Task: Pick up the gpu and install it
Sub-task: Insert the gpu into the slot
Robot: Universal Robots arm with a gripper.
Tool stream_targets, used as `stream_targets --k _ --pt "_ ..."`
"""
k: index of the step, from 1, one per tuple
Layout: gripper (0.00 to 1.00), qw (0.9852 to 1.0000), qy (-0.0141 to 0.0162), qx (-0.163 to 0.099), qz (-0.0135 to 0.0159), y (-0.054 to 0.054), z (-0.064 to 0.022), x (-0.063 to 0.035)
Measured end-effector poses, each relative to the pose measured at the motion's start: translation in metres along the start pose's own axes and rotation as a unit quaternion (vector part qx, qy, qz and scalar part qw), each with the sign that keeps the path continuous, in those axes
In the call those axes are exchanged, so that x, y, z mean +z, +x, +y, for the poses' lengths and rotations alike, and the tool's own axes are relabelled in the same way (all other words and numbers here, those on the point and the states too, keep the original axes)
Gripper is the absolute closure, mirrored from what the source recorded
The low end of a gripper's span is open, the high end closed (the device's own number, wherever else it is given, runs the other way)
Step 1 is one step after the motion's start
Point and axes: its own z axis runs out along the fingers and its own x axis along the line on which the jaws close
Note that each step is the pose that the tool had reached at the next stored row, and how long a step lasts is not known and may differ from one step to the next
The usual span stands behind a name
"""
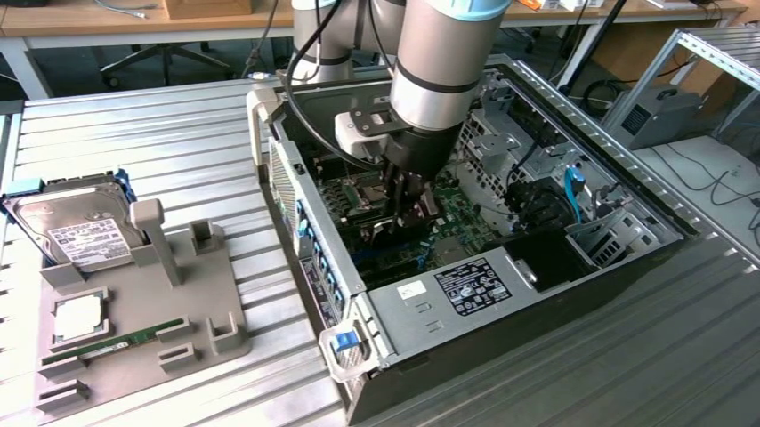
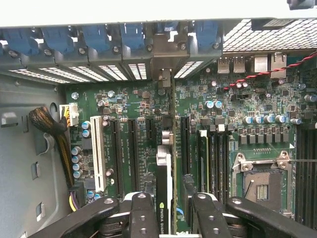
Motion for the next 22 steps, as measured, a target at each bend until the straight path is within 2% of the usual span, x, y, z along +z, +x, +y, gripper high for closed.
stream_targets --k 3,4,5,18,20,22 --pt "0.67 1.0 0.0 0.0 0.0001 0.0 0.0 0.0" --pt "0.73 1.0 0.0 0.0 0.0 0.0 0.0 0.0" --pt "0.74 1.0 0.0 0.0 0.0 0.0 0.0 0.0" --pt "0.74 1.0 0.0 0.0 0.0 0.0 0.0 0.0" --pt "0.74 1.0 0.0001 -0.001 0.0021 -0.0001 -0.0001 0.0001" --pt "0.74 1.0 0.0001 -0.002 0.0056 0.0 0.0 0.0"
